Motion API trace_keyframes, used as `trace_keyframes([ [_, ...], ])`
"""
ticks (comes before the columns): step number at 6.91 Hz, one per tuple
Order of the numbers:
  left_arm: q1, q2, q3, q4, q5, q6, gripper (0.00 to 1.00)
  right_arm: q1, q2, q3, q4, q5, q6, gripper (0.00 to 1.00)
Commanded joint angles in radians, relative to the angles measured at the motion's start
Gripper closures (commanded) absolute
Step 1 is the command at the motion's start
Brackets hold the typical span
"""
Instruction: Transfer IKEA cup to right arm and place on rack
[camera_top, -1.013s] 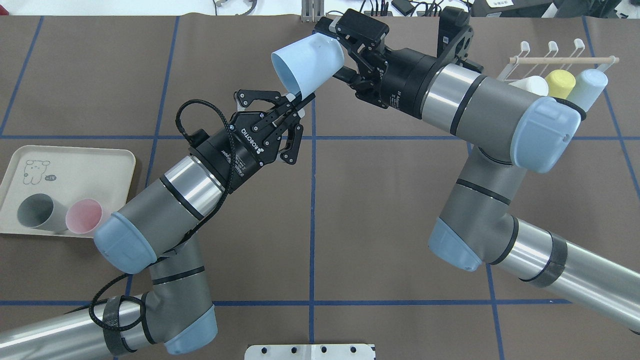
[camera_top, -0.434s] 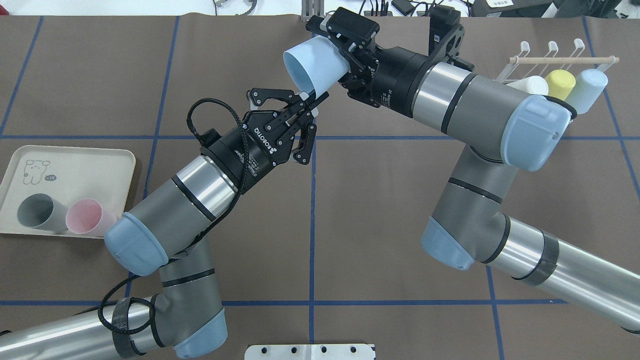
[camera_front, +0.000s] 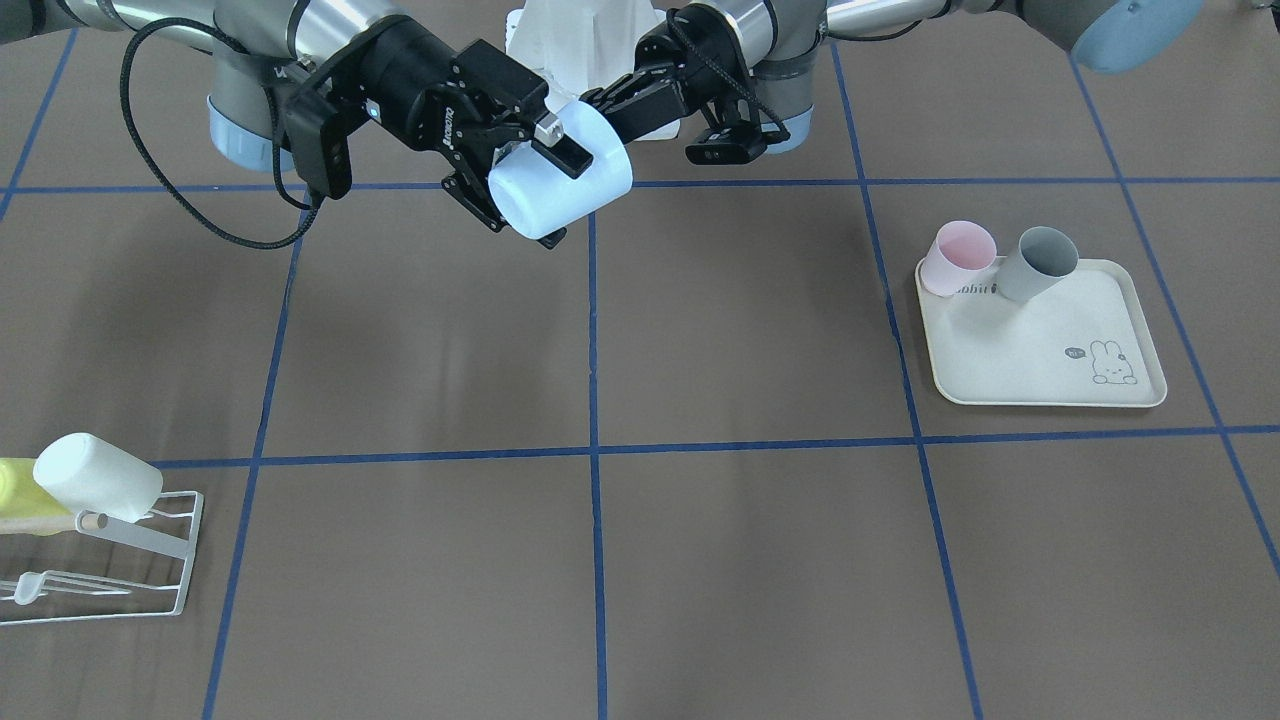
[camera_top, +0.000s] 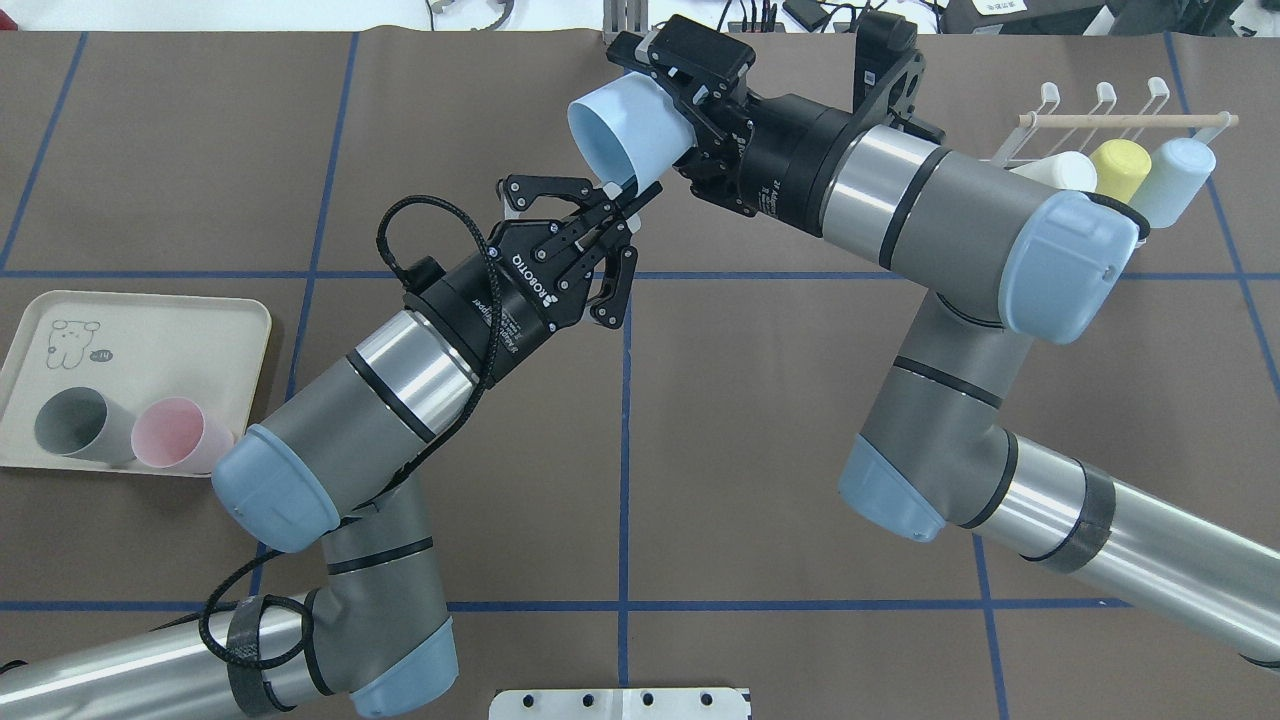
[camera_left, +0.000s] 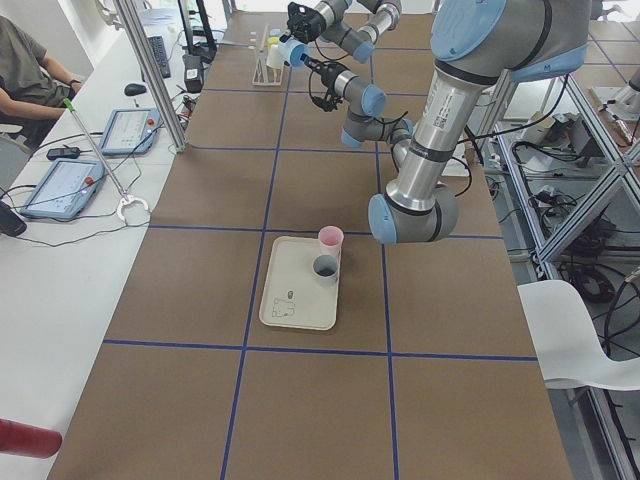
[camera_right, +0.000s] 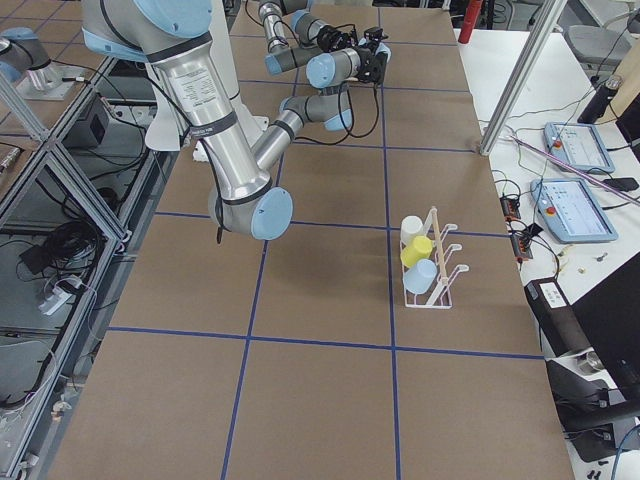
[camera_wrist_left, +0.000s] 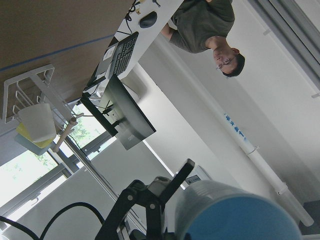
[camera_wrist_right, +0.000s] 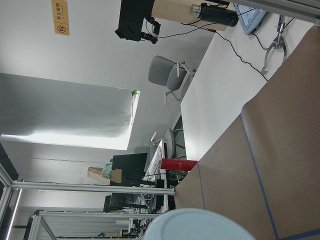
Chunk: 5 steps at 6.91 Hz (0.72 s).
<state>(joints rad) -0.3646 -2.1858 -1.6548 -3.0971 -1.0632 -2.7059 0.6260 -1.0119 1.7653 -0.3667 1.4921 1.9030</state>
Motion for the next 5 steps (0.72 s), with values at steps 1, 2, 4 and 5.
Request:
trace_keyframes([
  [1,0.001,0.000,0.006,0.000,0.000,0.000,1.00,0.000,0.001,0.006,0.002,0.005,0.007,0.01],
  [2,0.000,0.000,0.006,0.000,-0.001,0.000,1.00,0.000,0.001,0.005,0.002,0.005,0.007,0.02],
  [4,0.000,0.000,0.006,-0.002,-0.001,0.000,1.00,0.000,0.001,0.002,0.000,0.005,0.007,0.03],
  [5,0.000,0.001,0.004,-0.003,-0.001,0.000,1.00,0.000,0.001,0.000,0.000,0.004,0.011,0.37],
])
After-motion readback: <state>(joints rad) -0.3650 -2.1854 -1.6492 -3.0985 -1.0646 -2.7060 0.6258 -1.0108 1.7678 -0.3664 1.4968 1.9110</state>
